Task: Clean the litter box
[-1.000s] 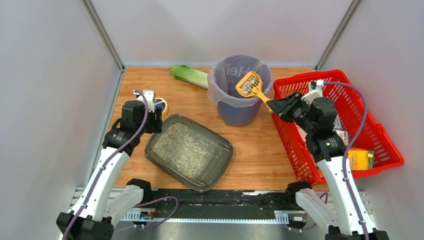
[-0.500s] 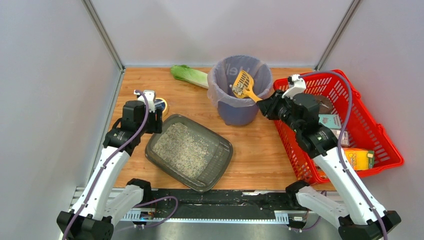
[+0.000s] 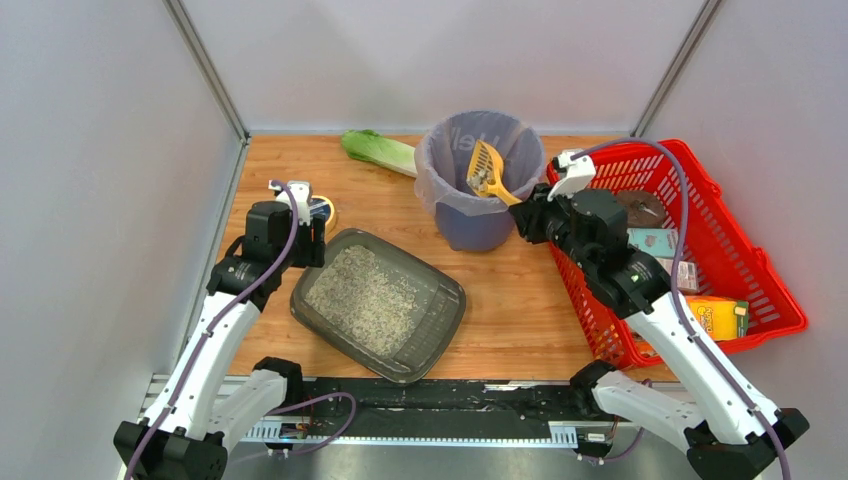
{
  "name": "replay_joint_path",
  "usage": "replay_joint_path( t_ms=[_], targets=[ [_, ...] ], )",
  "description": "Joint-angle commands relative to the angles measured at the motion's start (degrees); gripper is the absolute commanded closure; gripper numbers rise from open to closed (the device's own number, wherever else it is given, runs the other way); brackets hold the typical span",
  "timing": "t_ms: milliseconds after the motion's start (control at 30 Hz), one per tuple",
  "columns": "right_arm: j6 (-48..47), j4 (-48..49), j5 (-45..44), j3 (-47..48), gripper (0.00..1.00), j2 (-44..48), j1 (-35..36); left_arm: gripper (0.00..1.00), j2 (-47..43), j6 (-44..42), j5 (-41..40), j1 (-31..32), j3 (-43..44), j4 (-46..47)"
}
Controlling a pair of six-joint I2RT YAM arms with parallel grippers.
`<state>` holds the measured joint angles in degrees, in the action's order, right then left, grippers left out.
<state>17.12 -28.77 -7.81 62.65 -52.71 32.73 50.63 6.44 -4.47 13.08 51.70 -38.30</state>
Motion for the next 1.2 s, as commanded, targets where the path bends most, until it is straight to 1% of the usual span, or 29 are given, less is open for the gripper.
replay_joint_path(
  t_ms=[0,133,267,300,367,400,500,567,733,767,833,900,933,1067,1167],
  targets=[
    [-8.41,-1.36,-1.06,3.35,1.00,0.77,2.33,0.32,-0.62,-1.08,0.34,0.10,-0.29,1.39],
    [-13.69,-2.86,-1.15,4.23,1.00,-0.37,3.92,0.32,0.08,-1.08,0.51,0.19,-0.20,1.30],
    [-16.86,-4.18,-5.19,4.85,1.00,-1.34,6.11,0.32,0.34,-1.08,0.69,0.19,-0.02,1.30],
    [-16.86,-4.53,-6.93,4.85,1.00,-1.43,7.16,0.32,0.26,-0.99,0.60,0.19,-0.11,1.30],
    [-20.54,-4.27,-10.97,4.59,1.00,-2.22,9.36,0.32,0.26,-1.16,0.60,0.19,-0.11,1.30],
    [-22.12,-4.19,-17.26,4.76,1.00,-2.75,12.76,0.32,0.34,-1.16,0.60,0.19,-0.11,1.39],
    [-26.70,-5.23,-26.78,6.25,1.00,-6.17,17.26,0.32,0.26,-1.16,0.86,0.19,-0.11,1.30],
    [-28.63,-5.24,-28.92,6.95,1.00,-8.63,18.42,0.32,0.26,-1.08,0.95,0.19,-0.11,1.39],
    [-33.72,-1.91,-32.87,7.13,1.00,-9.61,21.49,0.32,-0.36,-1.07,1.04,0.19,-0.20,1.48],
    [-37.30,-1.12,-34.27,6.96,1.00,-9.52,22.19,0.32,-0.45,-1.08,1.04,0.19,-0.20,1.57],
    [-41.54,1.69,-38.14,5.82,1.00,-9.26,24.65,0.32,-0.62,-1.08,1.22,0.19,-0.20,1.48],
    [-46.37,4.24,-39.38,4.85,1.00,-8.82,26.32,0.32,-0.71,-1.08,1.39,0.19,-0.11,1.48],
    [-46.39,4.69,-39.38,4.41,1.00,-8.64,26.51,0.32,-0.71,-1.08,1.39,0.19,-0.11,1.48],
    [-41.83,8.11,-35.87,1.26,1.00,-4.70,26.42,0.32,-1.32,-1.08,1.39,0.19,-0.11,1.48],
    [-38.76,13.65,-33.50,-1.82,1.00,0.66,26.07,0.32,-1.50,-0.99,1.39,0.19,-0.29,1.57]
  ],
)
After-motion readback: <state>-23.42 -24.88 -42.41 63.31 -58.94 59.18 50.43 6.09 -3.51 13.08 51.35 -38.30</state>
